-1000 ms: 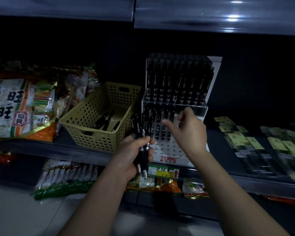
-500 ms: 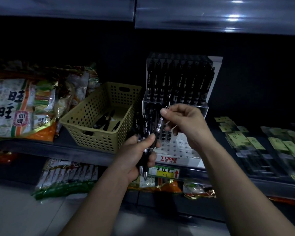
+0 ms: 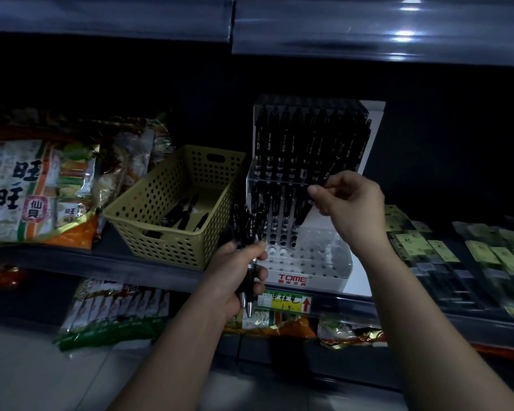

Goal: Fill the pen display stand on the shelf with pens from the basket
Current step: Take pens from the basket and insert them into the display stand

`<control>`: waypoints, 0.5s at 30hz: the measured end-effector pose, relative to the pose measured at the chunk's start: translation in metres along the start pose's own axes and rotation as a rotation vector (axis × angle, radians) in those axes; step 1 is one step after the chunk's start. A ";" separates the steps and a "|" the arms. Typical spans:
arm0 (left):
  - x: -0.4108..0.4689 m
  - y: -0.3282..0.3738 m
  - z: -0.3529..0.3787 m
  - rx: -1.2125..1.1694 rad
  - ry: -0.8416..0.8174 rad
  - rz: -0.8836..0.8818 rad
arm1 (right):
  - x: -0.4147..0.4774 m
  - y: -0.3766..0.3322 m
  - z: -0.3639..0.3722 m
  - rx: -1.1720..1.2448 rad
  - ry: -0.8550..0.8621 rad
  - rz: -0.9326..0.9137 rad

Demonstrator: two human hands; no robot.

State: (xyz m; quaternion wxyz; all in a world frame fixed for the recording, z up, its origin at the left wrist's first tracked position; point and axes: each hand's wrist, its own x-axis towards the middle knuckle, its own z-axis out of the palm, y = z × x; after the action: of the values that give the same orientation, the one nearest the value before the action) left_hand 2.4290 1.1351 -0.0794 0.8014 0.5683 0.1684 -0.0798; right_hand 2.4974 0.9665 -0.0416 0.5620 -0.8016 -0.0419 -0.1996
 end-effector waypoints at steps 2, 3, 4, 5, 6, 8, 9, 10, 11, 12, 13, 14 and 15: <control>0.001 -0.001 0.000 0.005 0.009 -0.004 | -0.002 0.003 0.000 -0.122 0.051 -0.067; 0.000 0.000 0.000 0.005 0.010 -0.006 | -0.003 0.004 0.001 -0.161 0.071 -0.096; 0.000 0.000 0.000 0.003 0.007 -0.008 | -0.004 0.004 0.002 -0.190 0.084 -0.120; 0.000 0.000 0.000 0.000 0.003 -0.009 | -0.005 0.005 0.003 -0.209 0.091 -0.138; 0.000 0.001 0.000 -0.002 0.000 -0.010 | -0.005 0.007 0.004 -0.226 0.096 -0.153; 0.000 0.001 0.000 -0.001 -0.002 -0.007 | -0.006 0.011 0.006 -0.266 0.094 -0.178; 0.000 0.001 0.000 0.001 0.001 -0.003 | -0.007 0.013 0.007 -0.289 0.087 -0.185; 0.000 0.001 0.000 0.003 0.004 0.000 | -0.008 0.014 0.008 -0.309 0.079 -0.189; 0.000 0.001 0.000 0.005 0.006 0.003 | -0.008 0.016 0.009 -0.324 0.071 -0.189; 0.000 0.001 0.000 0.007 0.005 0.006 | -0.009 0.017 0.010 -0.334 0.065 -0.185; 0.000 0.001 0.000 0.009 0.004 0.008 | -0.010 0.019 0.011 -0.340 0.061 -0.180; 0.000 0.001 -0.001 0.009 0.002 0.010 | -0.011 0.021 0.012 -0.345 0.059 -0.175; 0.000 0.001 -0.001 0.008 0.002 0.011 | -0.012 0.023 0.013 -0.352 0.057 -0.171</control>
State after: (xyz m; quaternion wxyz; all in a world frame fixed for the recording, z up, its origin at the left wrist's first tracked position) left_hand 2.4290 1.1363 -0.0791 0.7994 0.5725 0.1658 -0.0754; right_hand 2.4965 0.9718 -0.0697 0.3952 -0.8750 -0.0584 -0.2734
